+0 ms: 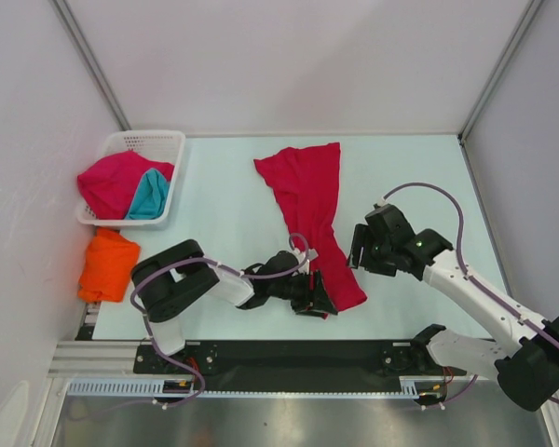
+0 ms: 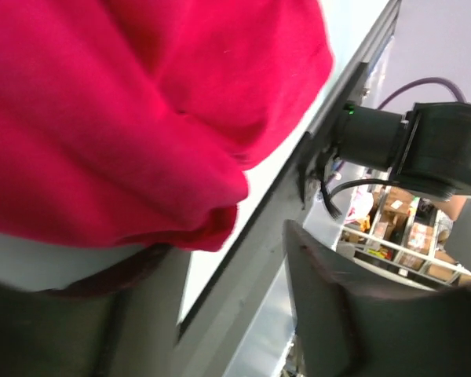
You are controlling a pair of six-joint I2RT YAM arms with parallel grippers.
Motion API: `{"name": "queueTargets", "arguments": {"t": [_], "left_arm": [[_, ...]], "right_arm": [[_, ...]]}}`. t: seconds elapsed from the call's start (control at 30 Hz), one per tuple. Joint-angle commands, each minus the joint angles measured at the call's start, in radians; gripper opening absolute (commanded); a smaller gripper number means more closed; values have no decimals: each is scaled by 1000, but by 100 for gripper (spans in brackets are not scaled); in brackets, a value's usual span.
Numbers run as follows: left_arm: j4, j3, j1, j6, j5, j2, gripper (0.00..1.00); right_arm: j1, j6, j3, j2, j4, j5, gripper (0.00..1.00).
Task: Fold and stack the t-shirts
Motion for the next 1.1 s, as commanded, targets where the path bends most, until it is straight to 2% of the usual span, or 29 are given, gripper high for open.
{"name": "queueTargets", "arguments": {"t": [0.0,0.1,0.27,0.4,0.57,0.67,0.77,0.8,0.9,0.97,1.0,1.03,1.07], "left_arm": [[-38,-56,-6,58,-83,61,46],[15,-64,0,50,-72,84,35],[47,-35,22,64,-87,119,31],[32,-13,26,72,-106,132,18],[38,-93,64,44,-138,77,7],[84,-183,132,1,-123,32,6],[96,-241,184,-11,-104,-12,6],[96,-251,190,-13,-104,-25,6],[70,-254,198,-8,-100,-55,7],[67,-248,198,-10,-83,-62,14],[65,-245,198,-10,-74,-62,21],[59,-237,198,-8,-64,-60,38],[61,-232,197,-5,-46,-59,47]], "right_arm": [[6,11,60,9,-27,24,69],[9,3,105,32,-39,24,69],[23,-4,160,30,-71,25,69],[28,-1,165,16,-88,37,69],[29,2,140,24,-72,37,69],[25,-16,126,55,-30,57,70],[-33,-90,142,143,52,28,73],[-88,-133,151,210,77,-5,73],[-155,-178,235,347,163,-97,73],[-182,-207,331,493,201,-104,72],[-182,-217,368,547,215,-104,72],[-184,-234,405,631,220,-101,72],[-182,-240,448,678,220,-101,72]]}}
